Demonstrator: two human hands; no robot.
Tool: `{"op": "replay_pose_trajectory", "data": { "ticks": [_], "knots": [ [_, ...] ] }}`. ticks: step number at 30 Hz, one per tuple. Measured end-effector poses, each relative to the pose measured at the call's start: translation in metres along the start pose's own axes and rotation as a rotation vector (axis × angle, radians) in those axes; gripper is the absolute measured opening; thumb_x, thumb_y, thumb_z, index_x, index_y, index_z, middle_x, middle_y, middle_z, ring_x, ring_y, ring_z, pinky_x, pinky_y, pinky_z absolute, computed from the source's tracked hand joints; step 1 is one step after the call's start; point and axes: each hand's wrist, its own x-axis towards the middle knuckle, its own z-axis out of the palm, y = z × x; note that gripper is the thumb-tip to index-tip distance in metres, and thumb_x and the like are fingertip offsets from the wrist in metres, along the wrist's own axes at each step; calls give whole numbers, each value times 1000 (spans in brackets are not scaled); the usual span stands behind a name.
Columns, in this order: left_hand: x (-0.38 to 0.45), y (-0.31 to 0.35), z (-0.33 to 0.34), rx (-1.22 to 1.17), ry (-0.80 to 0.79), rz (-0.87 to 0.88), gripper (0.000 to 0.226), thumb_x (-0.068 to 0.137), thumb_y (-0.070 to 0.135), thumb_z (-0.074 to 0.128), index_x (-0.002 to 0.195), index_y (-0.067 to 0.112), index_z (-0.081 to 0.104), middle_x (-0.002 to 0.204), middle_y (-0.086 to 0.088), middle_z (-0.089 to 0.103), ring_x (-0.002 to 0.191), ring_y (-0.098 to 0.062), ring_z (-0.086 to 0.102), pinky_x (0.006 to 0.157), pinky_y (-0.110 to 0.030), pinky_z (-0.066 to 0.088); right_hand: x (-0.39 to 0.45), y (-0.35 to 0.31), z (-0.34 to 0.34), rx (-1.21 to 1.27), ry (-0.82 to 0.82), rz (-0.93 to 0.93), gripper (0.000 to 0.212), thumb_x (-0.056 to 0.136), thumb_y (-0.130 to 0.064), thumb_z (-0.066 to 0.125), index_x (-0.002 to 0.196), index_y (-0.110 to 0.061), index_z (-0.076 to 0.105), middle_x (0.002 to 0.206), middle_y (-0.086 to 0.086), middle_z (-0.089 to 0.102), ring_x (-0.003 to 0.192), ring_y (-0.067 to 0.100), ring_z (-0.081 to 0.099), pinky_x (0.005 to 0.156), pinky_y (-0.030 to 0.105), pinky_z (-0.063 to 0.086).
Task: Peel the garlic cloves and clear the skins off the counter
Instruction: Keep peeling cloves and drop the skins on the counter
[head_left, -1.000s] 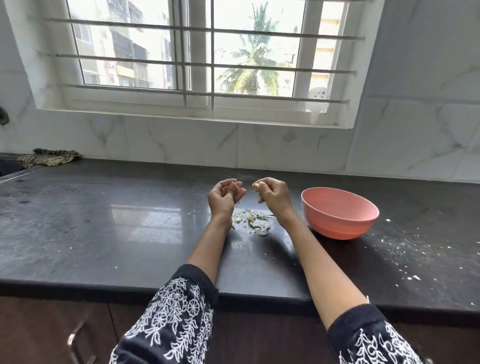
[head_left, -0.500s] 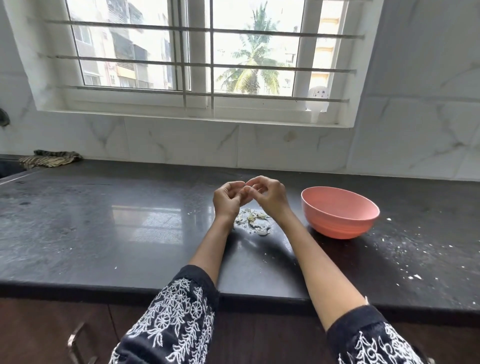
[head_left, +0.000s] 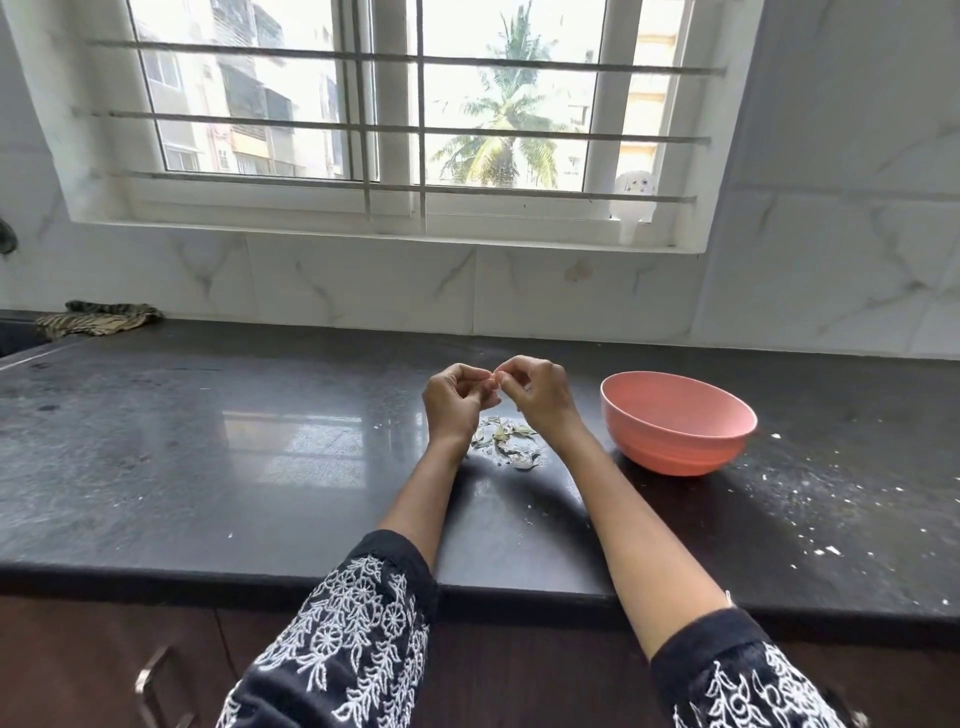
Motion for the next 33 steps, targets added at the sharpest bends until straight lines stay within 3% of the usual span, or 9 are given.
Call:
{"op": "replay_pose_trajectory", "data": {
  "ticks": [2, 7, 10, 18, 22, 25, 29, 33],
  "knots": [
    [1, -1, 0, 22, 2, 22, 20, 81, -7, 66, 70, 10, 61, 67, -6, 65, 55, -7, 66, 62, -23, 57, 0, 1, 0, -20, 9, 14, 10, 83, -9, 61, 82, -6, 70, 65, 0, 60, 57, 11, 50, 60, 27, 40],
    [2, -2, 0, 36, 8, 46, 21, 81, -6, 66, 70, 11, 60, 68, -5, 65, 55, -6, 66, 62, -23, 57, 1, 0, -1, 14, 4, 41, 10, 83, -8, 61, 83, -4, 70, 57, -8, 54, 59, 16, 52, 63, 41, 53],
    [2, -3, 0, 49, 5, 56, 22, 81, -7, 66, 69, 11, 60, 67, -5, 64, 54, -5, 65, 60, -21, 56, 1, -1, -2, 8, -6, 43, 10, 83, -7, 61, 83, -4, 70, 58, -4, 55, 58, 17, 52, 64, 42, 53],
    [0, -2, 0, 68, -23, 74, 21, 81, -8, 65, 70, 9, 61, 66, -6, 64, 52, -5, 64, 58, -19, 55, -1, -4, -3, 12, 15, 75, 10, 82, -10, 64, 80, -4, 71, 59, 1, 56, 57, 17, 50, 62, 32, 46],
    [0, 1, 1, -58, -44, -23, 14, 82, -9, 62, 76, 3, 62, 64, -3, 65, 53, -5, 65, 57, -16, 54, 0, -3, -3, 86, 16, 148, 10, 83, -8, 63, 83, -1, 70, 59, 0, 58, 52, 15, 51, 61, 35, 51],
    [1, 0, 2, -98, -61, -61, 6, 83, -9, 61, 83, -4, 63, 58, 5, 66, 54, -5, 65, 57, -16, 54, 1, -3, -3, 122, 23, 182, 10, 83, -6, 63, 85, 1, 70, 57, -5, 56, 45, 5, 50, 50, 22, 49],
    [1, -1, 2, 0, -60, 3, 10, 81, -8, 64, 91, -12, 64, 65, -3, 65, 52, -3, 64, 57, -16, 54, 1, -2, -4, 129, 37, 196, 10, 83, -7, 63, 84, -1, 70, 57, -5, 56, 43, 4, 49, 46, 15, 44],
    [3, -4, -2, 154, -44, 106, 10, 75, -1, 74, 82, -3, 67, 65, -2, 64, 49, 0, 61, 58, -18, 55, 0, -2, -2, 141, 16, 196, 9, 83, -6, 62, 82, -1, 70, 58, -5, 57, 40, -2, 49, 46, 13, 44]
  ]
}}
